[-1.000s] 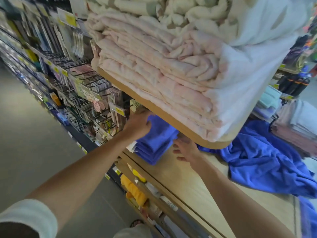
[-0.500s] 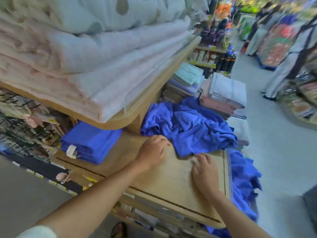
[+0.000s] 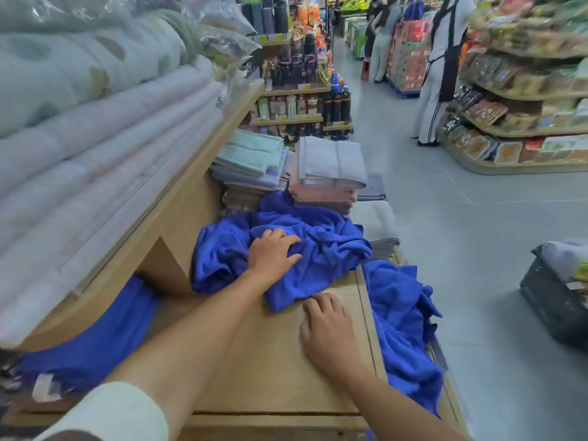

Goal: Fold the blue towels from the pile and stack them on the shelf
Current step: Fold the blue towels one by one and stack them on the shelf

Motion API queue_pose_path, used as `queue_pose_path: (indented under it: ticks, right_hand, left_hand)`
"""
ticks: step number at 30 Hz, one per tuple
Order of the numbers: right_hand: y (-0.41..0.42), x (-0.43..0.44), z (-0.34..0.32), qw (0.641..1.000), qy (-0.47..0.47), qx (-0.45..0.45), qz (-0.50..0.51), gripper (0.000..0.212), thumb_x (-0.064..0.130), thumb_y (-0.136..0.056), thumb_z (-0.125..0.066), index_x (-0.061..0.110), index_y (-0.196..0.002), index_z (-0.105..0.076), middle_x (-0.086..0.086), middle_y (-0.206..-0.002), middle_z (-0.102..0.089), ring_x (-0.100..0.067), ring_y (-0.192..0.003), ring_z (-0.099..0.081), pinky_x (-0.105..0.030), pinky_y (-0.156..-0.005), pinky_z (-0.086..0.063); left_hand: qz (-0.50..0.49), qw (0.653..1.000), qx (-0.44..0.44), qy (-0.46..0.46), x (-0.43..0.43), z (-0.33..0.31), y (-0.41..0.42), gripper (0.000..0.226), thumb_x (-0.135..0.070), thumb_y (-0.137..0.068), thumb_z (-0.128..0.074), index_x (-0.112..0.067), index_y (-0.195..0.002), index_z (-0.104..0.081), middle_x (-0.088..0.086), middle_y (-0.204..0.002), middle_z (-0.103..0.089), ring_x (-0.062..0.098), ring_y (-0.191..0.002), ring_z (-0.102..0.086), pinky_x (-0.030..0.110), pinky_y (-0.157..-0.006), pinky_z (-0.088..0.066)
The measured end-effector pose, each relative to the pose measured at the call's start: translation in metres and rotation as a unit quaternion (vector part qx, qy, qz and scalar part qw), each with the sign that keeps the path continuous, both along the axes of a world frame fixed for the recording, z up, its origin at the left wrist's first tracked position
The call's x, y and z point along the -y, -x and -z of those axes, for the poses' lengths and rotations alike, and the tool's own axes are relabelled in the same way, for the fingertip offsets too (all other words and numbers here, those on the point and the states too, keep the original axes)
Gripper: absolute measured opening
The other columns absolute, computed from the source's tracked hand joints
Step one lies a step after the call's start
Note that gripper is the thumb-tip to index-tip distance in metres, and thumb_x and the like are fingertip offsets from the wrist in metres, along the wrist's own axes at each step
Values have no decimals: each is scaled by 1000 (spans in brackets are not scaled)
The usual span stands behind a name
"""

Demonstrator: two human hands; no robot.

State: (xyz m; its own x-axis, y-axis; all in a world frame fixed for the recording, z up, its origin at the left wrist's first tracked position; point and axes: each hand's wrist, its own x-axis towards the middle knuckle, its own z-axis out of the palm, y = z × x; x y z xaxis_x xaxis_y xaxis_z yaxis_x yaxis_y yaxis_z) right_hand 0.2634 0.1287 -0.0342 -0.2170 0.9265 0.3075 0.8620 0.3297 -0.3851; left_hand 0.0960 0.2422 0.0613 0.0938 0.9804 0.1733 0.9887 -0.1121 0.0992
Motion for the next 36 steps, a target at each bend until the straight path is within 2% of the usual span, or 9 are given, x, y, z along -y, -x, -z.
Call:
queue_pose_path:
  ticks: [7,12,15,21,24,29,31,33,36]
  right_hand:
    - [-2,-1,0,1000,1,-4,-4,26,32,-87,-47,28,-109,-61,10,-118,-57,-17,-118,-50,-35,-102,-43]
    - [0,0,-4,1000,11,0,-6,30,33,-88,-48,27,-113,-62,9,-121,-58,-18,-120,-50,-36,-103,-43]
    - [-2,0,-6,1000,14,-23,-12,26,30,-86,-52,25,-107,-66,10,-116,-60,-15,-117,-51,-34,-103,-43]
    - [-14,-3,-15,961,102,-256,3,16,10,-80,-65,26,-83,-64,13,-90,-61,-4,-82,-58,-23,-77,-49]
    - [-18,-6,-19,910,112,-392,80,21,6,-79,-65,23,-79,-52,3,-79,-58,-12,-71,-56,-27,-65,-46]
    - [-18,-14,-21,842,105,-508,146,13,24,-82,-57,13,-85,-49,-13,-79,-57,-30,-71,-54,-47,-75,-50]
    - [-15,-13,-21,851,118,-497,121,23,42,-85,-61,22,-93,-53,0,-89,-61,-14,-74,-58,-48,-80,-53]
    - [-13,-9,-20,887,140,-437,48,40,62,-78,-64,36,-106,-54,17,-106,-62,5,-76,-59,-31,-81,-53]
    - [-14,3,-14,974,105,-171,-108,58,71,-78,-66,45,-129,-53,28,-122,-54,13,-98,-55,-18,-84,-48]
  left_hand:
    - [6,967,256,-14,-1,-12,12,13,-29,-98,-58,-25,-92,-69,-9,-101,-66,18,-96,-59,42,-87,-51]
    - [4,972,164,170,16,-6,21,40,-42,-90,-67,-31,-126,-54,-16,-103,-70,11,-95,-63,38,-86,-53]
    - [-9,970,160,182,29,14,20,28,-31,-89,-63,-30,-116,-57,-12,-82,-67,18,-91,-66,35,-69,-47]
    - [-67,932,349,80,68,4,50,29,-10,-87,-52,-24,-100,-73,-7,-67,-55,13,-68,-53,31,-66,-43]
    - [-51,913,403,16,112,-6,70,19,-12,-75,-44,-2,-61,-51,7,-65,-47,18,-66,-43,46,-65,-36]
    - [66,911,360,189,208,8,71,38,-11,-74,-41,0,-90,-74,7,-97,-74,17,-96,-67,31,-92,-50]
    - [87,921,301,230,232,25,63,45,-29,-74,-36,-1,-79,-71,10,-85,-73,24,-88,-68,38,-86,-51]
    - [75,935,268,219,247,42,54,40,-38,-72,-33,-7,-64,-57,10,-67,-59,29,-73,-59,44,-72,-48]
    - [52,948,253,187,255,52,43,27,-37,-75,-41,-13,-65,-38,5,-61,-40,25,-61,-45,47,-62,-42]
